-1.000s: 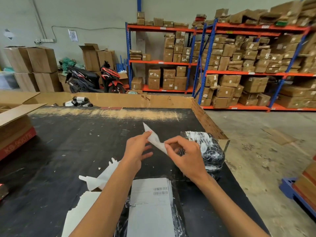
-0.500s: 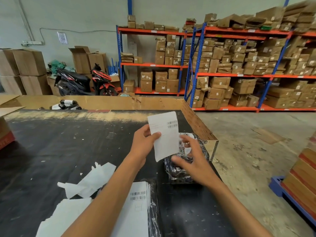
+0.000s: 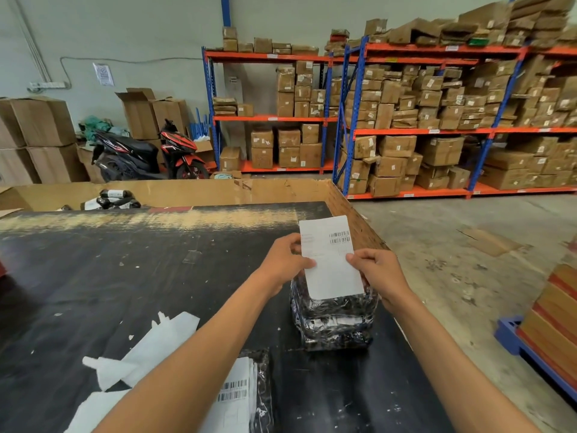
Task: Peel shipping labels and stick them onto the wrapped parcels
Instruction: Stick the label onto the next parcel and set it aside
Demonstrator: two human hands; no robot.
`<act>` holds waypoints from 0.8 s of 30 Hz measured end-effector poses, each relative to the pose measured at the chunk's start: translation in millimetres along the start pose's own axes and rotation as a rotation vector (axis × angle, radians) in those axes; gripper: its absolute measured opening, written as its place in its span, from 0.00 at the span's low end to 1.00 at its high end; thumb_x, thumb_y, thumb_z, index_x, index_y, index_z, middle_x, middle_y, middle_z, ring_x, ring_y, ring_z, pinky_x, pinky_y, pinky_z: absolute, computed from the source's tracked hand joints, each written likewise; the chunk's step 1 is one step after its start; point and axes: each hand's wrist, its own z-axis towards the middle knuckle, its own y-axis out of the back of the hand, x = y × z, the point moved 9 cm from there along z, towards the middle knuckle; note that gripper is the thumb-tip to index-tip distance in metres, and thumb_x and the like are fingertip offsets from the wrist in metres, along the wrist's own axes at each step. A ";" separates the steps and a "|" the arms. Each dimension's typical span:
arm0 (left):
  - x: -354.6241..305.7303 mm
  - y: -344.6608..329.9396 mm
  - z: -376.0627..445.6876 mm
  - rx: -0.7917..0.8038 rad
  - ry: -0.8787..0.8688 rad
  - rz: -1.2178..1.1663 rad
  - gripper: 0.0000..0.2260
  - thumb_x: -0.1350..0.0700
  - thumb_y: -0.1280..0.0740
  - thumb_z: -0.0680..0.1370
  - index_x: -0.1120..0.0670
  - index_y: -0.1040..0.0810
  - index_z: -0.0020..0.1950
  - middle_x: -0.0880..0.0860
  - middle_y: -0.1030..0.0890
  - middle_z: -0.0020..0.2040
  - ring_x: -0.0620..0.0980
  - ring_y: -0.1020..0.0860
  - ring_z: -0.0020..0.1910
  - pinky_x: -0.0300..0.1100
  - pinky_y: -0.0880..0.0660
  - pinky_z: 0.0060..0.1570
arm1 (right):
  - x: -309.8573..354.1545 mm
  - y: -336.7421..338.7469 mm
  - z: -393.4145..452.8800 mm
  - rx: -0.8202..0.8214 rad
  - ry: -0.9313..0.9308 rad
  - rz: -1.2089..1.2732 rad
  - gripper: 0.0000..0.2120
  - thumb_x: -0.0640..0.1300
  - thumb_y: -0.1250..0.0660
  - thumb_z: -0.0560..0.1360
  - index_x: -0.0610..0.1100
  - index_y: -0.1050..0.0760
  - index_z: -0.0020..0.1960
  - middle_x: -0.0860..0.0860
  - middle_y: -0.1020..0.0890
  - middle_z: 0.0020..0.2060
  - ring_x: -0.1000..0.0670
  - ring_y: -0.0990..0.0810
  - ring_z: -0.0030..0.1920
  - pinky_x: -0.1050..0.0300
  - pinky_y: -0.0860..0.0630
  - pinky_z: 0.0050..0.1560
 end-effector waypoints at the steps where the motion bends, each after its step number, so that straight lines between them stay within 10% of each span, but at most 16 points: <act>1: 0.2 -2.5 5.3 0.010 0.007 0.011 0.22 0.71 0.29 0.72 0.57 0.23 0.64 0.56 0.18 0.51 0.54 0.19 0.52 0.42 0.22 0.42 | -1.4 1.1 5.2 -0.006 -0.006 -0.005 0.09 0.41 0.28 0.77 0.43 0.16 0.38 0.53 0.13 0.33 0.56 0.17 0.33 0.55 0.22 0.37; 6: 11.2 -12.9 26.1 0.040 0.062 0.036 0.24 0.73 0.29 0.71 0.59 0.25 0.65 0.52 0.19 0.46 0.50 0.19 0.47 0.38 0.22 0.35 | -12.1 2.0 23.5 -0.029 -0.027 -0.110 0.12 0.39 0.28 0.76 0.46 0.16 0.35 0.49 0.13 0.38 0.48 0.16 0.41 0.52 0.22 0.44; 13: 31.5 -19.8 40.9 0.043 0.083 0.132 0.26 0.72 0.28 0.70 0.59 0.25 0.66 0.56 0.18 0.51 0.55 0.20 0.54 0.54 0.21 0.57 | -27.1 3.0 32.1 -0.052 -0.009 -0.273 0.07 0.41 0.26 0.75 0.39 0.15 0.41 0.48 0.14 0.37 0.48 0.18 0.40 0.53 0.25 0.45; 19: 25.9 -19.9 42.9 0.012 -0.008 0.347 0.24 0.65 0.24 0.67 0.57 0.23 0.61 0.55 0.17 0.56 0.49 0.21 0.48 0.38 0.25 0.45 | -26.7 2.1 32.6 -0.043 0.045 -0.410 0.08 0.42 0.24 0.73 0.43 0.18 0.36 0.56 0.26 0.21 0.58 0.29 0.26 0.65 0.33 0.33; 24: 23.1 -17.2 44.8 -0.057 0.010 0.448 0.44 0.61 0.20 0.65 0.55 0.39 0.77 0.59 0.30 0.69 0.60 0.28 0.66 0.55 0.26 0.63 | -25.4 -3.1 31.2 -0.011 0.057 -0.514 0.05 0.44 0.21 0.70 0.45 0.16 0.43 0.57 0.20 0.27 0.62 0.23 0.29 0.71 0.32 0.28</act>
